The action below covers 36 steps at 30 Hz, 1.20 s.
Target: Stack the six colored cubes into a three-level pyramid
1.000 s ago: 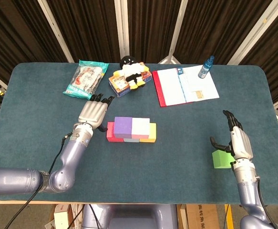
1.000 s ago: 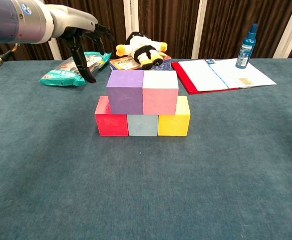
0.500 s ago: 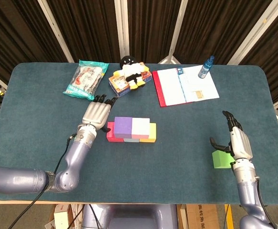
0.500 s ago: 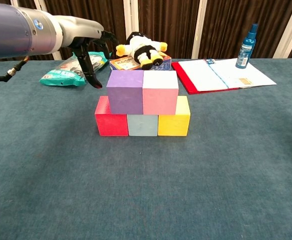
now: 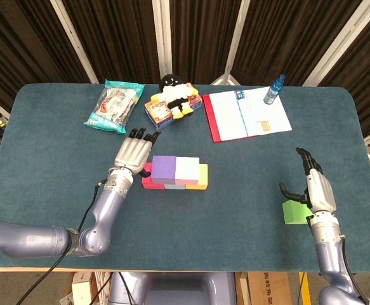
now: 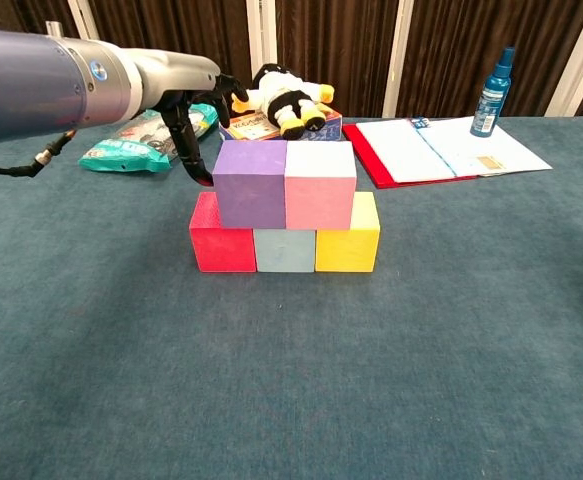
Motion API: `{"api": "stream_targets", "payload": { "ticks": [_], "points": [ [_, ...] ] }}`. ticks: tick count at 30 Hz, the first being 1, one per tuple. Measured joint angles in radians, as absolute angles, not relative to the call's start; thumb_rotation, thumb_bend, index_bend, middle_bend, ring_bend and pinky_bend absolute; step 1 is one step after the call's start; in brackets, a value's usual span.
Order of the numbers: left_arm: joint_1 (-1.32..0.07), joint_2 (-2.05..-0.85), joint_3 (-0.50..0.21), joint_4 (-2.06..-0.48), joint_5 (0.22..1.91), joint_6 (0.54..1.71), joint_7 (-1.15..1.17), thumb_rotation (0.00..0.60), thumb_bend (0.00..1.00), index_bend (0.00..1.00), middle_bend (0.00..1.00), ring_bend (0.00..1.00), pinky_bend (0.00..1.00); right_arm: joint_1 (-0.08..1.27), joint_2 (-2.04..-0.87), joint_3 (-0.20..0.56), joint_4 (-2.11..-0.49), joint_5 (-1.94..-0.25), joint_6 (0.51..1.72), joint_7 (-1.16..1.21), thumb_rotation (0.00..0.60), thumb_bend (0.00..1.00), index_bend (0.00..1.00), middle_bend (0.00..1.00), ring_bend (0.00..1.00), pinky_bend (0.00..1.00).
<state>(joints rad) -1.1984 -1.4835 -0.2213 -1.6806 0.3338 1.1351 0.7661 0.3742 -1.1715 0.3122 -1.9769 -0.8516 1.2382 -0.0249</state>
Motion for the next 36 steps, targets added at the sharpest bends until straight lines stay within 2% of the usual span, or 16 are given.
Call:
{"api": "stream_targets", "payload": {
  "ticks": [25,36],
  "points": [
    [-1.188,-1.517,-0.244,-1.653,0.362,1.130,0.784,0.600,0.21,0.00,0.16,0.01,0.00,0.374,-1.174,0.310,-1.975,-0.850,1.236,-0.025,0.600,0.36,0.00,0.00,0.00,0.00],
    [-1.179,-1.492,-0.250,-1.679,0.349,1.123,0.796,0.600,0.21,0.00,0.16,0.01,0.00,0.375,-1.175,0.307,-1.977,-0.853,1.234,-0.028,0.600,0.36,0.00,0.00,0.00,0.00]
  ]
}}
